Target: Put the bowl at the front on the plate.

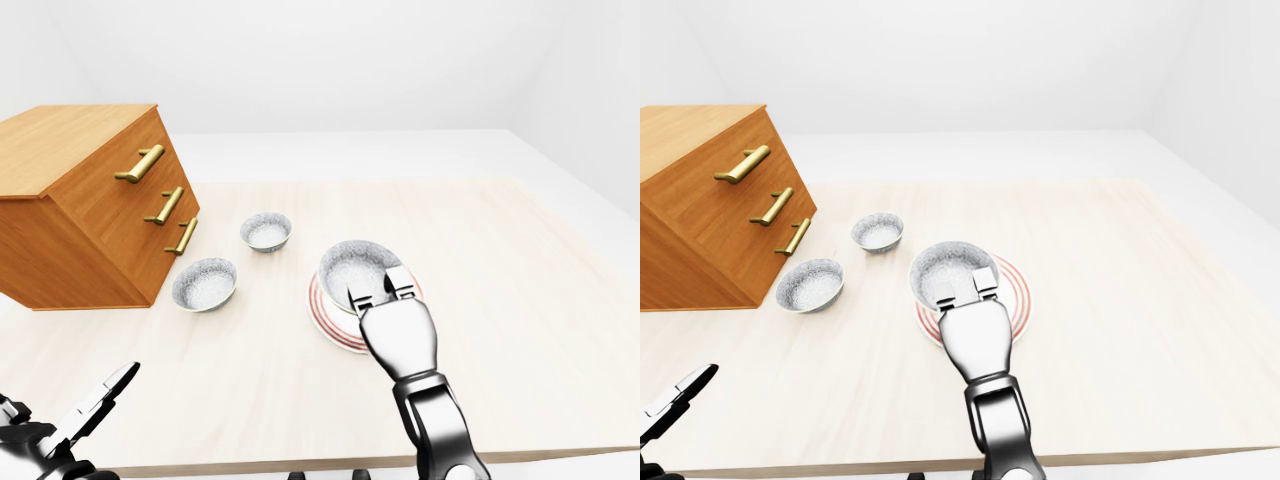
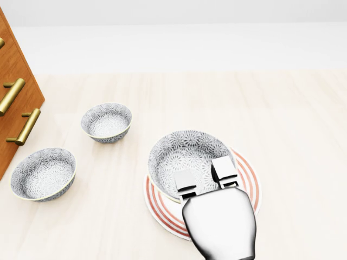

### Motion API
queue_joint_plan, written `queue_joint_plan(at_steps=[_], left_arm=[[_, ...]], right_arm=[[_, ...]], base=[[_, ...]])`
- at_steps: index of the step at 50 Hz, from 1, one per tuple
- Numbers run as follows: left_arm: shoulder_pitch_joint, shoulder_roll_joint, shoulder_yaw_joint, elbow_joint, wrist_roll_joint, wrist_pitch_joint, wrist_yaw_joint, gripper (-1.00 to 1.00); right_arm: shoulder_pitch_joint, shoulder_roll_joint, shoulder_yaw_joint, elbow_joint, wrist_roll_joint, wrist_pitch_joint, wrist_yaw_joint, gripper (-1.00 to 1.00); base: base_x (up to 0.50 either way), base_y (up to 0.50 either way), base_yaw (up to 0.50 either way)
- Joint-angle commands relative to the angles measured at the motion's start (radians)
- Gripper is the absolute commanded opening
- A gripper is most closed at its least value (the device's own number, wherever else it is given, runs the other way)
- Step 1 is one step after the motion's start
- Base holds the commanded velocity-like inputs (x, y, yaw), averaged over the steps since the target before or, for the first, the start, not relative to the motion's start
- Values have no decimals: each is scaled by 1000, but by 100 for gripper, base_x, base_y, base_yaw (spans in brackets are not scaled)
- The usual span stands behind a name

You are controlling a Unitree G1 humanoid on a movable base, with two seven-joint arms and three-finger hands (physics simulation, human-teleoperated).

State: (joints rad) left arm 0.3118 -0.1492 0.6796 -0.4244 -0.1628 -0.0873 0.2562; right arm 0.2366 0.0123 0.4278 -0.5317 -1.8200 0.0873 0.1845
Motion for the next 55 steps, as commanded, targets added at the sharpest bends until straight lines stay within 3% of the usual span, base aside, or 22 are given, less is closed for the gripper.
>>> queue_joint_plan(at_steps=[1,26,34,41,55], left_arm=[[1,0,-1,-4,0,0,2,100],[5,-7,9,-23,-16,6,-13,100],[2,-7,13,-27,-17,14,-9,100],[3,-7,10,-17,-12,1,-11,100],[3,-3,6,-8,-14,0,-9,100]], right_arm=[[-9,10,-81,10,20,0,-47,-100],[-69,23,-122,132,-52,0,-14,-100],[-88,22,-152,168,-19,0,-37,-100],[-85,26,-151,196,-1,0,-72,-100],[-96,36,-123,246,39,0,-177,-100]], base=[[0,0,0],[0,0,0],[0,0,0],[0,0,0],[0,0,0]])
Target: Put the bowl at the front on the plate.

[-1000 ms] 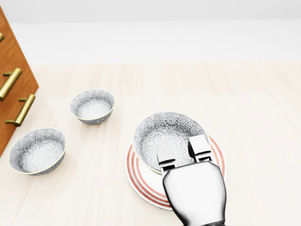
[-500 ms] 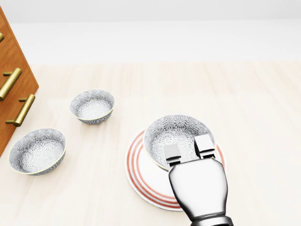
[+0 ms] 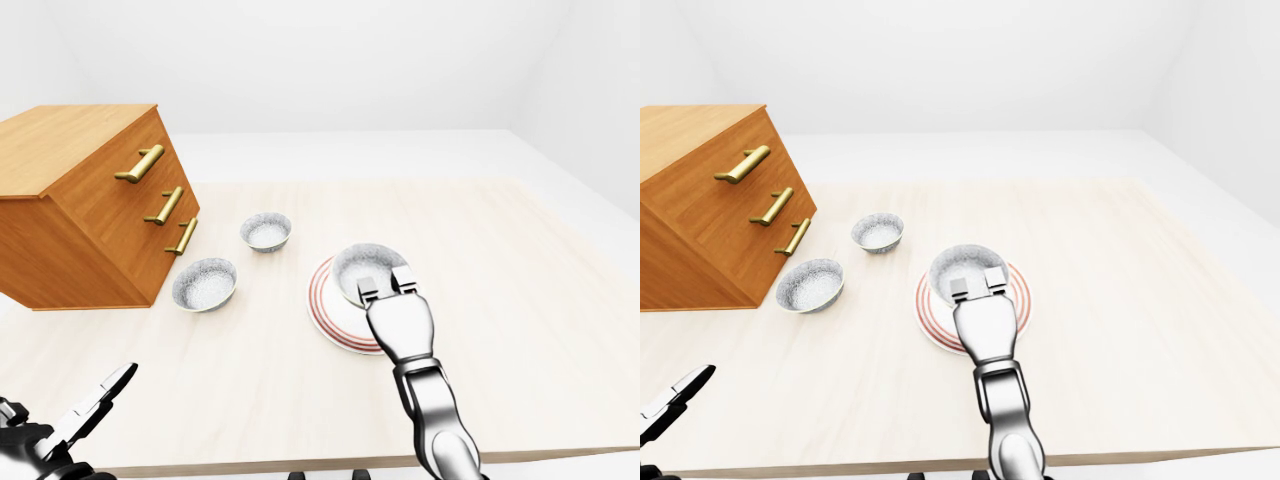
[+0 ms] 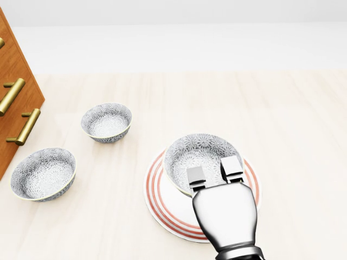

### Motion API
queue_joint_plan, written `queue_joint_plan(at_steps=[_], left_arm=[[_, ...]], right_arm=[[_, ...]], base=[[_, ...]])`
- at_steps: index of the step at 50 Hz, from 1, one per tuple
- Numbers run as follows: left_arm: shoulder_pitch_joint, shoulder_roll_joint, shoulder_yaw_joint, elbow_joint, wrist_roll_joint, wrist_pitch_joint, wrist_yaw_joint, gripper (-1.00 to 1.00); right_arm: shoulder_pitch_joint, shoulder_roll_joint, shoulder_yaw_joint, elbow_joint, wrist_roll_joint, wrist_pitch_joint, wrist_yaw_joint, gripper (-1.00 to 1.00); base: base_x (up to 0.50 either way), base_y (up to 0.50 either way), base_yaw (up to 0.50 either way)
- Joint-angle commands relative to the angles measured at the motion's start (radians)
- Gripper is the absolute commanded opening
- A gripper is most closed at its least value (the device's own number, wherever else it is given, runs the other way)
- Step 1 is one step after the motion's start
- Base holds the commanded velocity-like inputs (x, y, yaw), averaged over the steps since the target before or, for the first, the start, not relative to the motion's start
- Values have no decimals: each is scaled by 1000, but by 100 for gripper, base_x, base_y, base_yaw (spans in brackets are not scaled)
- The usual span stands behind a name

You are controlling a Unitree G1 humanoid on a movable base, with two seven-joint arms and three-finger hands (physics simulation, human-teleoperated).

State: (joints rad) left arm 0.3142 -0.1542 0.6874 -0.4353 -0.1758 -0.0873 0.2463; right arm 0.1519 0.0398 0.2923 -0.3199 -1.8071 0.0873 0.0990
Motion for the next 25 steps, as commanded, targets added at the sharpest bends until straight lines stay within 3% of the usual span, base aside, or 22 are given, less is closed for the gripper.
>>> queue_joint_plan(at_steps=[1,25], left_arm=[[1,2,-2,2,-1,0,0,100],[1,-1,-2,0,3,0,-2,100]], right_arm=[[-9,9,15,45,37,0,-105,-100],[-24,-5,1,151,105,0,-166,-100]], base=[[0,0,0],[0,0,0]])
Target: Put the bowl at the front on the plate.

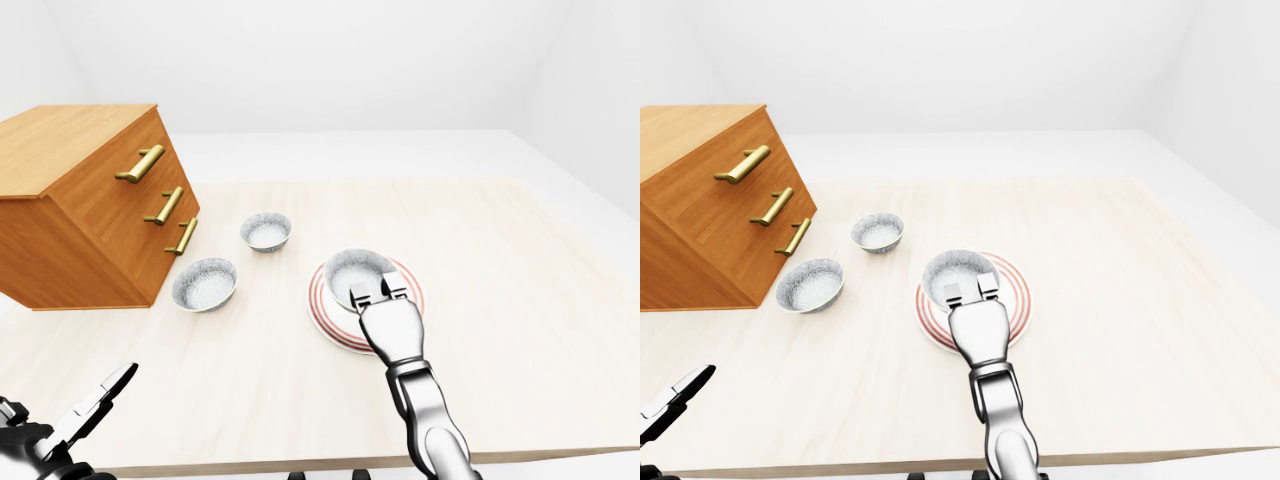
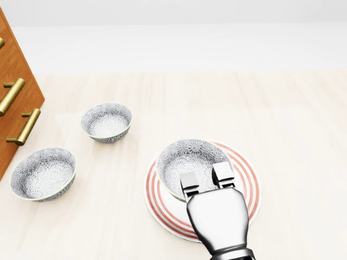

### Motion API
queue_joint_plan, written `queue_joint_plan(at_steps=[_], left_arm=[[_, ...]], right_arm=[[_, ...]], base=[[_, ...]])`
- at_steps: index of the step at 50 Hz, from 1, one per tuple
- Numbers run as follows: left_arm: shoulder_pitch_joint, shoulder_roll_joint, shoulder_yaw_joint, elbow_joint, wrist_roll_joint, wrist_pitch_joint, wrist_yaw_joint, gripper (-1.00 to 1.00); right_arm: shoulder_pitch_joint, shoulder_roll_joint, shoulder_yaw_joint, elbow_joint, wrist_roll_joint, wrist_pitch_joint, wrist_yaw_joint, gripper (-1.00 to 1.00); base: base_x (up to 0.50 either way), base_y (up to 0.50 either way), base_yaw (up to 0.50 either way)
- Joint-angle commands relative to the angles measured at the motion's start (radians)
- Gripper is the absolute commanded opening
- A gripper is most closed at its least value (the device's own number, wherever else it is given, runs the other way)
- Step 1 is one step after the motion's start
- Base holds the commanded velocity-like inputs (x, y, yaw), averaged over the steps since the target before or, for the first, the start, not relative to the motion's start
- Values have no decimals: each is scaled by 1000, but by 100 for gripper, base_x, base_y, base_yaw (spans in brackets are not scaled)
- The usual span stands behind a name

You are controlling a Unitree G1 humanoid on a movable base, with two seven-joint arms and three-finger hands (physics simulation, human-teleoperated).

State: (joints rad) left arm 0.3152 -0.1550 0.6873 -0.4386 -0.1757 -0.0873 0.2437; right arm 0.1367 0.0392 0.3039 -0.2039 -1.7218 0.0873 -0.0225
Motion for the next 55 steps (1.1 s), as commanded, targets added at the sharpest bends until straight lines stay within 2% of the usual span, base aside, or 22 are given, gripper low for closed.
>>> queue_joint_plan(at_steps=[1,27,39,55], left_arm=[[0,0,-2,3,4,0,1,100],[3,-1,-1,-7,-1,1,-1,100],[0,1,-4,2,4,0,0,100],[3,-2,-2,-12,1,4,-2,100]], right_arm=[[-12,-7,-18,41,31,0,-49,-100],[-34,-10,-37,79,-23,0,-25,-100],[-35,-12,-41,122,0,0,-64,-100],[-40,-16,-54,112,3,0,-52,-100]], base=[[0,0,0],[0,0,0],[0,0,0],[0,0,0]])
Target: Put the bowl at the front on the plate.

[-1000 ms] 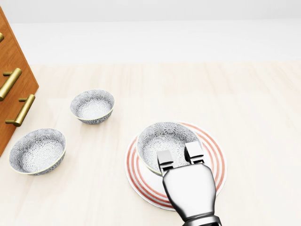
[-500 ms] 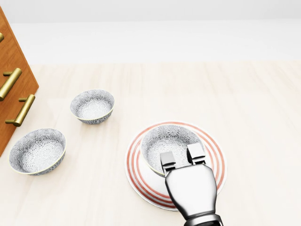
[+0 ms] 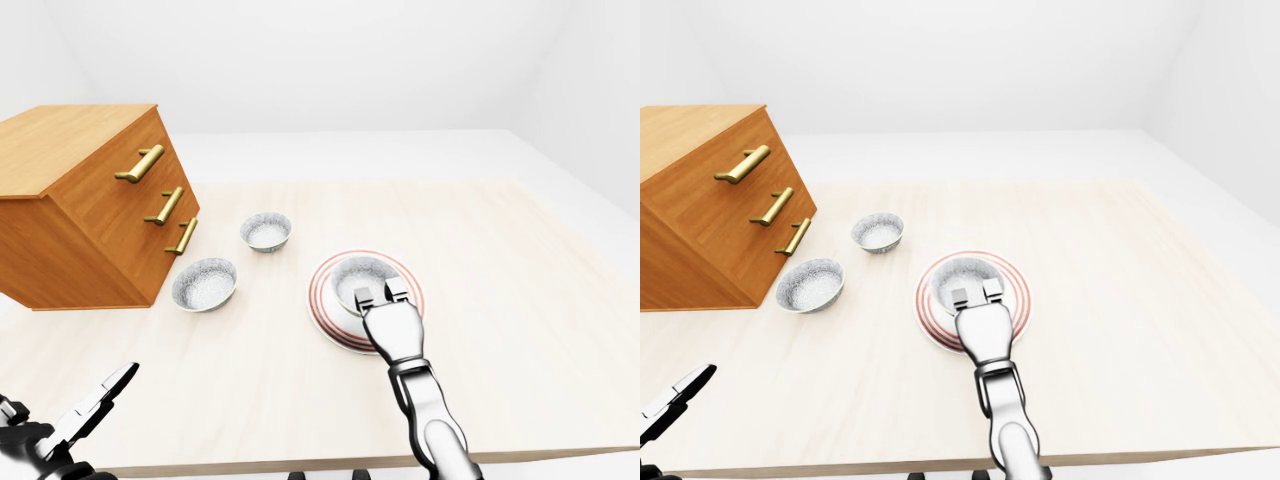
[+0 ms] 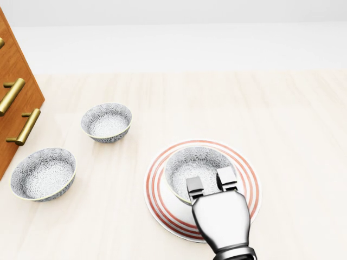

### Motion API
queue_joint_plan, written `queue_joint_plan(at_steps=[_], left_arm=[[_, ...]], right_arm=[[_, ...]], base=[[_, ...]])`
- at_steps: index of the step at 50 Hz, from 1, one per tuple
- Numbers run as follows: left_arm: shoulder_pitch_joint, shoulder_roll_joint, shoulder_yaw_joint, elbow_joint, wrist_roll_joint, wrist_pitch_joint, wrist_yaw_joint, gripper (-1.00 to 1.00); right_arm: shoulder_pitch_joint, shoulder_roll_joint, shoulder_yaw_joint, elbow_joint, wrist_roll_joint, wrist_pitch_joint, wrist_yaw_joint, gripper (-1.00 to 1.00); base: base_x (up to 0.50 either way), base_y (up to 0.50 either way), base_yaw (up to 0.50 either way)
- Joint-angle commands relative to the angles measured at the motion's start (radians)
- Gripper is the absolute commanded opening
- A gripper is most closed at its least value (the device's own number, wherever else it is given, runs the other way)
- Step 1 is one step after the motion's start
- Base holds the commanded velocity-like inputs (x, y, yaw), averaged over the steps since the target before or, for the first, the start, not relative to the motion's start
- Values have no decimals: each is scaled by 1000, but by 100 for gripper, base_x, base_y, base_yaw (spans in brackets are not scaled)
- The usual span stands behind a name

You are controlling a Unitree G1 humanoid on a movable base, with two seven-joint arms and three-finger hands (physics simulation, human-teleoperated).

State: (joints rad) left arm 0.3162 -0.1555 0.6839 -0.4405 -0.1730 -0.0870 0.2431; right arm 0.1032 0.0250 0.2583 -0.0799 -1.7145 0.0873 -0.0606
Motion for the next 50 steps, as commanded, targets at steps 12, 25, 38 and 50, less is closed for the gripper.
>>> queue_joint_plan(at_steps=[12,25,38,50], left_arm=[[1,-1,-1,-3,-3,0,-1,100],[1,-2,0,2,-3,0,-3,100],[2,-3,2,-2,-6,0,-6,100],[-3,0,5,-10,-14,19,-2,100]], right_arm=[[-17,6,-8,3,-14,0,-20,-100],[-65,4,-34,72,-3,0,-28,-100],[-93,9,-36,139,8,0,-39,-100],[-88,4,-41,139,24,0,-53,-100]], base=[[0,0,0],[0,0,0],[0,0,0],[0,0,0]])
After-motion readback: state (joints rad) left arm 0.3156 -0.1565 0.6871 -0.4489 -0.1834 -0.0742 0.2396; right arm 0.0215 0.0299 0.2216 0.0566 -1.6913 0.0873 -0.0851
